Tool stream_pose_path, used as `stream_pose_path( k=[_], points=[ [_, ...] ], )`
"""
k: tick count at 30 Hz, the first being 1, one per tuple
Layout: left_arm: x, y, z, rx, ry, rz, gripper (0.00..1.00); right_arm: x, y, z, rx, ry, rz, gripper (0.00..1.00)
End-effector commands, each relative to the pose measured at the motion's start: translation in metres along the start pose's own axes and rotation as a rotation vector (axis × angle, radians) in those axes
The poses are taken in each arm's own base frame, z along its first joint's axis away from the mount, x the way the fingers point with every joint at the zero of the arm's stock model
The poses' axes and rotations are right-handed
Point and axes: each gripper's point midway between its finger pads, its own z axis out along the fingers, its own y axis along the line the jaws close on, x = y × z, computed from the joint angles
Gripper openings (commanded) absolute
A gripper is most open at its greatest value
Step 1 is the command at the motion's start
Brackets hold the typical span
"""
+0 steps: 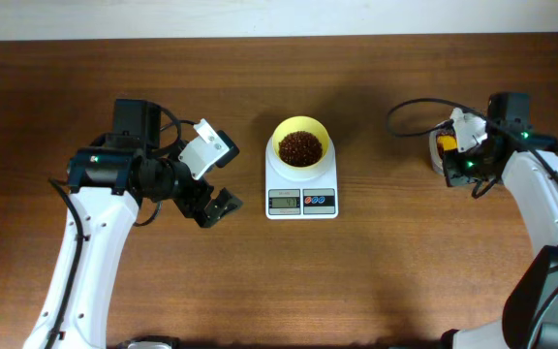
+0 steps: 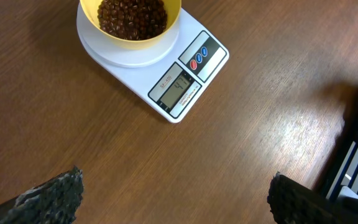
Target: Scoop item into bowl and weigh 50g on scale
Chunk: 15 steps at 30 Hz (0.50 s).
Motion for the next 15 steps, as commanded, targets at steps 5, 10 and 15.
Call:
stream_pose_path(
  k=[5, 10, 15],
  points=[
    [-0.002, -0.001, 0.000, 0.010, -0.010, 0.019, 0.99, -0.002, -0.028, -0.016, -0.260, -0.159, 0.313, 0.04],
    [-0.002, -0.001, 0.000, 0.010, -0.010, 0.019, 0.99, -0.002, -0.048, -0.038, -0.396, -0.281, 0.421, 0.04],
    [-0.002, -0.001, 0.000, 0.010, -0.010, 0.019, 0.99, -0.023, -0.022, -0.064, -0.636, -0.395, 0.434, 0.04]
  ],
)
